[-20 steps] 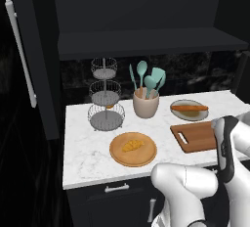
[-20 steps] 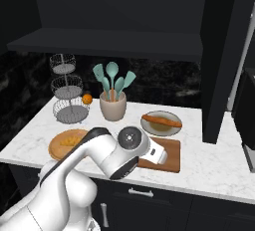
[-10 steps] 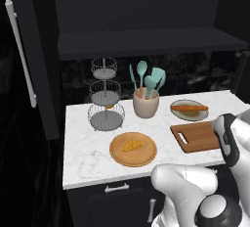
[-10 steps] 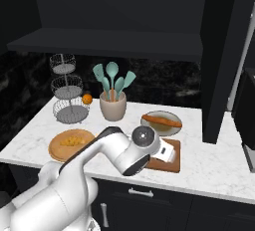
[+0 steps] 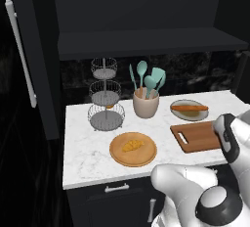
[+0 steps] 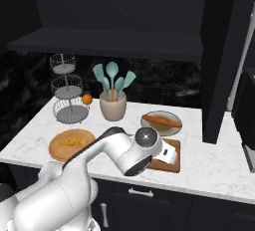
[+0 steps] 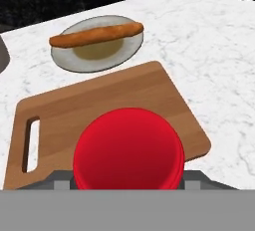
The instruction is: From the different types of pastries on the counter, select a croissant and place it on the cutting board. Then retrieve a jar of jam from the cabinet and place it alongside the croissant on the cutting board.
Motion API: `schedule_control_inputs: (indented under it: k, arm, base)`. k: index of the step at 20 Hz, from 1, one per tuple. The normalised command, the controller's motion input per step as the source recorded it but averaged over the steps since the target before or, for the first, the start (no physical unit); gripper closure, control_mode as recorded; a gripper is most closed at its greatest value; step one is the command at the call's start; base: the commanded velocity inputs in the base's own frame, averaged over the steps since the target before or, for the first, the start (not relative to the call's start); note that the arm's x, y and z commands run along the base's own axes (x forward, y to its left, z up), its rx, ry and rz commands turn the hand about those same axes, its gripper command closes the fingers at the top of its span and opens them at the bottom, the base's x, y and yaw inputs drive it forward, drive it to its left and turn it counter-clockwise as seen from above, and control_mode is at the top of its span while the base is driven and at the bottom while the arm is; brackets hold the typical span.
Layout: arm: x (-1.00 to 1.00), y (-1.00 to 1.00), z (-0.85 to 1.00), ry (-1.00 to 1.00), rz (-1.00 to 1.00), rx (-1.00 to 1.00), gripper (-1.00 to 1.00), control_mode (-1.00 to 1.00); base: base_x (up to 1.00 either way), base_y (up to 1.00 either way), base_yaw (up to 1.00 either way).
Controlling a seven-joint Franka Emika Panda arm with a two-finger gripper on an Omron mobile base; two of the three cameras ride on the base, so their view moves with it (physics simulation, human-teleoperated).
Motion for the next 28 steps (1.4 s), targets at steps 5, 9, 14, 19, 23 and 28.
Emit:
schedule_control_inputs:
  k: [5,9,14,19,23,28]
  arm:
    - [0.24,0.00,-0.27,0.00,0.00,-0.07,1.00,-1.00]
    - [0.48,0.00,-0.08,0.03,0.02,-0.05,1.00,-1.00]
    - [0.38,-0.01,-0.31,0.14,0.02,0.00,-1.00,-1.00]
    - [0.22,-0.28,-0.24,0.07,0.04,0.00,-1.00,-1.00]
    - [0.02,-0.23,-0.02,0.00,0.05,0.00,-1.00,-1.00]
    - [-0.12,-0.01,0.03,0.00,0.05,0.00,-1.00,-1.00]
  base:
    - [0.00,0.00,0.00]
    - [0.00,0.00,0.00]
    - [0.00,0.00,0.00]
    - [0.00,0.00,0.00]
    - [0.00,0.00,0.00]
    - [0.00,0.00,0.00]
